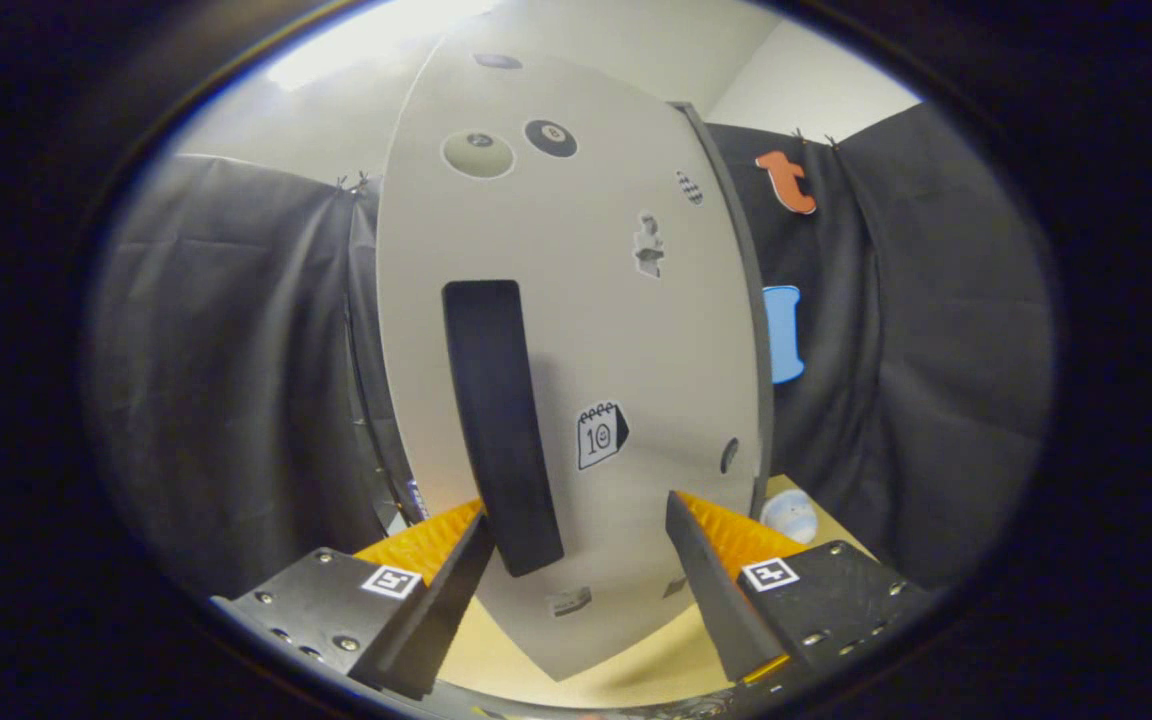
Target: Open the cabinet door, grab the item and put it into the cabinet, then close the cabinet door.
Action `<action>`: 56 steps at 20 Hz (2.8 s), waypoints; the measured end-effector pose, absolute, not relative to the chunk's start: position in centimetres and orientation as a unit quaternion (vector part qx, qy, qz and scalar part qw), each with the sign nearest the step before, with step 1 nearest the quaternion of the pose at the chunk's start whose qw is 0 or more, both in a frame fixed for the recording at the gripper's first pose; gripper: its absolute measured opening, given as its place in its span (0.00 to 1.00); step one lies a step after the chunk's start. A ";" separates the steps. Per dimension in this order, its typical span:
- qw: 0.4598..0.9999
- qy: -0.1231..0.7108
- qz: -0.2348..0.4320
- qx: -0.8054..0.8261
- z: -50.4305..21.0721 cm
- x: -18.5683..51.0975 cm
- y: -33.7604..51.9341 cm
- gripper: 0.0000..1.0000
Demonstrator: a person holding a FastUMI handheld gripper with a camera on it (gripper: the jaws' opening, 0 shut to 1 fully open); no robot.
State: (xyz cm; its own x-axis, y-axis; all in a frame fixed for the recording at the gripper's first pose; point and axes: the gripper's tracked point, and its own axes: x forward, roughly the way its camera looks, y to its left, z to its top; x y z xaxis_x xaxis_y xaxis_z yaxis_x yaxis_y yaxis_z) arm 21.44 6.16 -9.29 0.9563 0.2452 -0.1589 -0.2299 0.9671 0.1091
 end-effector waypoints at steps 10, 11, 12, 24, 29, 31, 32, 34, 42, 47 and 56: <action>0.987 0.068 0.148 0.014 -10.2 28.9 13.2 1.00; 0.986 0.070 0.149 0.015 -10.2 29.4 13.5 1.00; 0.986 0.069 0.150 0.012 -10.3 29.9 13.8 1.00; 0.996 0.037 0.076 -0.001 -10.7 33.3 14.5 1.00; 0.998 0.033 0.060 -0.001 -10.8 33.6 14.4 1.00; 0.998 0.033 0.056 -0.003 -10.8 33.6 14.4 1.00; 0.998 0.033 0.053 -0.003 -10.8 33.6 14.5 1.00; 0.998 0.032 0.054 -0.006 -10.8 33.6 14.4 1.00; 0.996 0.063 0.066 -0.020 -11.3 29.6 13.6 1.00; 0.995 0.070 0.064 -0.017 -10.0 23.8 11.8 1.00; 1.000 0.022 0.014 -0.013 -5.0 13.4 6.7 1.00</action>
State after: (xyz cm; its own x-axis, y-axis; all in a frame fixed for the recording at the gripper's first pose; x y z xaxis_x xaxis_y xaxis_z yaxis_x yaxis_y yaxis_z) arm 13.40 6.73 -4.98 0.9986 0.0284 -0.0445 -0.0295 0.9992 -0.0263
